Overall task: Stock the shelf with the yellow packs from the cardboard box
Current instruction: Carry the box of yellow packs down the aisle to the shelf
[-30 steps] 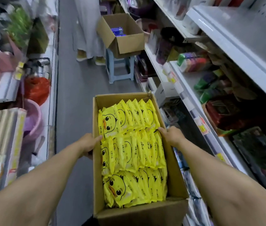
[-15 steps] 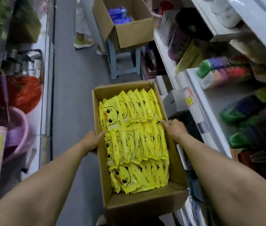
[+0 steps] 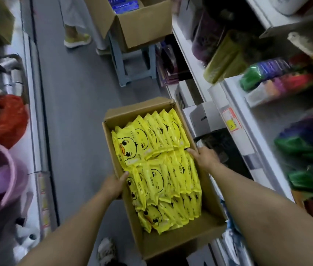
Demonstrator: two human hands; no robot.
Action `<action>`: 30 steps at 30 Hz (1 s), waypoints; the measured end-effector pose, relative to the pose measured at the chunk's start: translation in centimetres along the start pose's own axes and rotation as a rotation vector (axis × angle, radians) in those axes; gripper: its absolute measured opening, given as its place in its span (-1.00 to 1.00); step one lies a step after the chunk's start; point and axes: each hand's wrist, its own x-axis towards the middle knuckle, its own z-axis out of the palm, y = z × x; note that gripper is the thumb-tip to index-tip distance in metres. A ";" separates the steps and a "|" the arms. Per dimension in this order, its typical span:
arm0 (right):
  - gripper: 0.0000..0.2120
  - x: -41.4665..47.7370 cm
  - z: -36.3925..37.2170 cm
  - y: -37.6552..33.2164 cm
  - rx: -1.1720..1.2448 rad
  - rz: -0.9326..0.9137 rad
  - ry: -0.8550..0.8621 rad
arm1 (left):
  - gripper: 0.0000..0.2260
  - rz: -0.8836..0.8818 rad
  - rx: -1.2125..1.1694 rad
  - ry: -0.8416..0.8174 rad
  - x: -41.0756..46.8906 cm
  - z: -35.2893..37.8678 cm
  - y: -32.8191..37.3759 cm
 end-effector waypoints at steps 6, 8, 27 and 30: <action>-0.41 -3.5 0.1 -1.8 0.031 0.115 0.082 | -0.53 0.072 0.129 -0.035 0.9 -1.4 0.8; -0.37 -5.7 0.0 -2.7 0.050 0.120 0.090 | -0.43 0.125 0.235 0.020 1.6 -3.3 1.7; -0.67 -16.9 7.0 -5.0 0.615 0.177 -0.030 | -0.45 0.719 0.849 -0.205 -0.5 -6.9 10.5; -0.58 -15.5 8.3 -5.1 0.641 0.216 -0.074 | -0.45 0.773 0.917 -0.211 1.2 -6.1 11.6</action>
